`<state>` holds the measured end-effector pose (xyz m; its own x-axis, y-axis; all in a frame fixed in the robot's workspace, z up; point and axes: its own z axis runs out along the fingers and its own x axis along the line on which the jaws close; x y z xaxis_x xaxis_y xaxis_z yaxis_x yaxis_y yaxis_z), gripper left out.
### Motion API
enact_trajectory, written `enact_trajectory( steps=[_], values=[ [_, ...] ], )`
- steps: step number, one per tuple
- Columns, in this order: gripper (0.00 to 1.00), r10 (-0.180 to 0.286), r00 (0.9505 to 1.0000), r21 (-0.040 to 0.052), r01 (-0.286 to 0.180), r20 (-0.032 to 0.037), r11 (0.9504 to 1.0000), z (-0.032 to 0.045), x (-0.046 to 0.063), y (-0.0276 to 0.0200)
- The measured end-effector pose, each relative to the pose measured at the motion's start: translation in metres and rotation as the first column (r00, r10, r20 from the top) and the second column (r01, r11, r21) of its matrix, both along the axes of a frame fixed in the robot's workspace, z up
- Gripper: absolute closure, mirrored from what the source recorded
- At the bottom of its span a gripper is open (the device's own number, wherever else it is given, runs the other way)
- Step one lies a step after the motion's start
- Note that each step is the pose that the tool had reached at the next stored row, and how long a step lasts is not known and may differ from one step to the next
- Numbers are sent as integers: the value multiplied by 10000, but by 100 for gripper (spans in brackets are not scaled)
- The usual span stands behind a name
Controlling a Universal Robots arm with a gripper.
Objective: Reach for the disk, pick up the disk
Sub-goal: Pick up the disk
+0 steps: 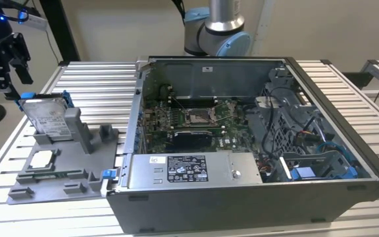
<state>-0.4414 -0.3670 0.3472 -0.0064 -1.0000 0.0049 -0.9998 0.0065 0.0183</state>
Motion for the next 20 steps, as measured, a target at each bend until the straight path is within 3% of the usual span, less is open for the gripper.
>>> enact_trajectory(
  steps=[7, 20],
  values=[
    [0, 0, 10000, 5, 0, 5, 10000, -14, 1, 0],
    [0, 0, 10000, 4, 0, 3, 10000, -150, 1, 0]
  ],
)
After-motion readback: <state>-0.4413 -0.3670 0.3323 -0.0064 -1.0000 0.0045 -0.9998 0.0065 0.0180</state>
